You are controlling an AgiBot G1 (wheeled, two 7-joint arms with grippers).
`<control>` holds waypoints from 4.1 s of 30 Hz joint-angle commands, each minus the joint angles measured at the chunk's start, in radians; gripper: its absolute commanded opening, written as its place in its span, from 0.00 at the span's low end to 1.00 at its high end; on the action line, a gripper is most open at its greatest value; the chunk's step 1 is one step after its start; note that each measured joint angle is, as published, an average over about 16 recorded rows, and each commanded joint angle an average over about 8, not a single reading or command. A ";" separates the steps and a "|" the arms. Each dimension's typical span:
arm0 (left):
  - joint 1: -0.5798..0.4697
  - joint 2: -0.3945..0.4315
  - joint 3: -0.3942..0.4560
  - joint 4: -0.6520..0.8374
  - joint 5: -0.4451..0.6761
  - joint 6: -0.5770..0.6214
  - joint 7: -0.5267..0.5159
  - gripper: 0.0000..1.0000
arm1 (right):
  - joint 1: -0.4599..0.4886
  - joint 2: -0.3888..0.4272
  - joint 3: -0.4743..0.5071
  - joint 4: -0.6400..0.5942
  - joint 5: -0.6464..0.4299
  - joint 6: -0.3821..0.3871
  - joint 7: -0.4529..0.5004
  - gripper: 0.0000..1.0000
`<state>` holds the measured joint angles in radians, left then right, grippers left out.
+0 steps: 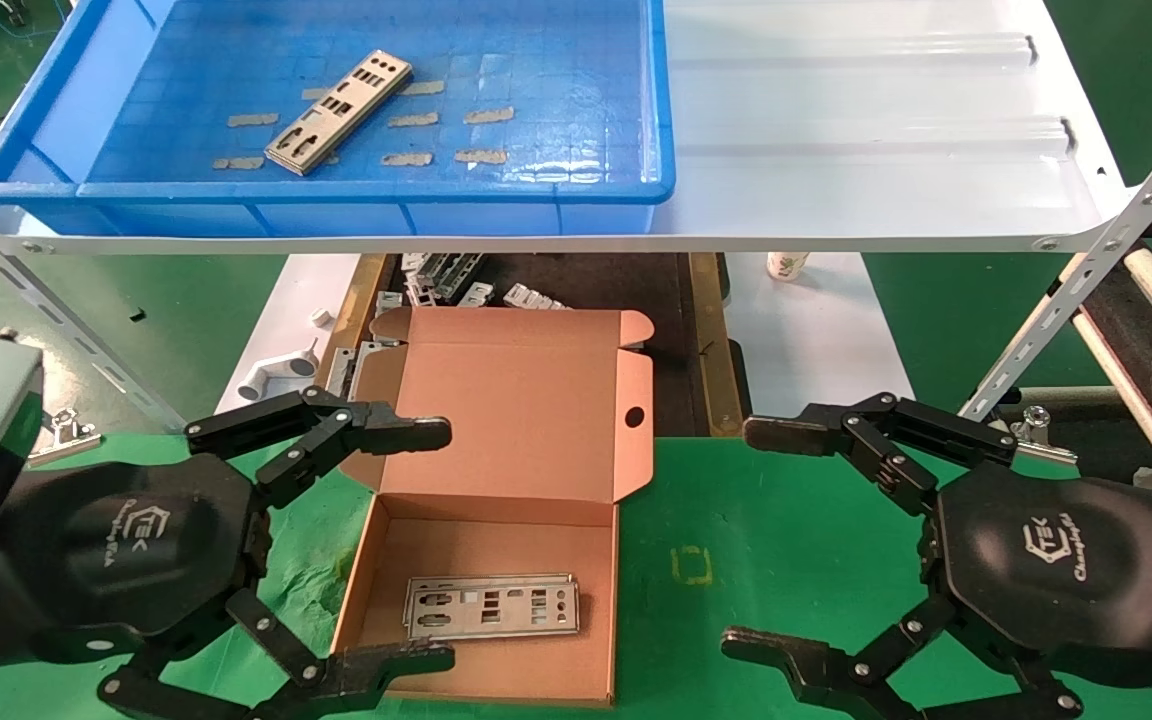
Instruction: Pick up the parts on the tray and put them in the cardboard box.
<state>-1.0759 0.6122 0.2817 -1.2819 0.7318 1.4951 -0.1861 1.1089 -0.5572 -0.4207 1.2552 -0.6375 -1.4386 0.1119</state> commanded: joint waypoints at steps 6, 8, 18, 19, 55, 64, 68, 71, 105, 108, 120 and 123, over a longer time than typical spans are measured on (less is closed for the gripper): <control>0.000 0.000 0.000 0.000 0.000 0.000 0.000 1.00 | 0.000 0.000 0.000 0.000 0.000 0.000 0.000 1.00; 0.000 0.000 0.000 0.000 0.000 0.000 0.000 1.00 | 0.000 0.000 0.000 0.000 0.000 0.000 0.000 1.00; 0.000 0.000 0.000 0.000 0.000 0.000 0.000 1.00 | 0.000 0.000 0.000 0.000 0.000 0.000 0.000 1.00; 0.000 0.000 0.000 0.000 0.000 0.000 0.000 1.00 | 0.000 0.000 0.000 0.000 0.000 0.000 0.000 1.00; 0.000 0.000 0.000 0.000 0.000 0.000 0.000 1.00 | 0.000 0.000 0.000 0.000 0.000 0.000 0.000 1.00; 0.000 0.000 0.000 0.000 0.000 0.000 0.000 1.00 | 0.000 0.000 0.000 0.000 0.000 0.000 0.000 1.00; 0.000 0.000 0.000 0.000 0.000 0.000 0.000 1.00 | 0.000 0.000 0.000 0.000 0.000 0.000 0.000 1.00; 0.000 0.000 0.000 0.000 0.000 0.000 0.000 1.00 | 0.000 0.000 0.000 0.000 0.000 0.000 0.000 1.00; 0.000 0.000 0.000 0.000 0.000 0.000 0.000 1.00 | 0.000 0.000 0.000 0.000 0.000 0.000 0.000 1.00; 0.000 0.000 0.000 0.000 0.000 0.000 0.000 1.00 | 0.000 0.000 0.000 0.000 0.000 0.000 0.000 1.00; 0.000 0.000 0.000 0.000 0.000 0.000 0.000 1.00 | 0.000 0.000 0.000 0.000 0.000 0.000 0.000 1.00; 0.000 0.000 0.000 0.000 0.000 0.000 0.000 1.00 | 0.000 0.000 0.000 0.000 0.000 0.000 0.000 1.00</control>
<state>-1.0759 0.6122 0.2817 -1.2819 0.7317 1.4951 -0.1862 1.1089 -0.5572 -0.4207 1.2551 -0.6375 -1.4386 0.1119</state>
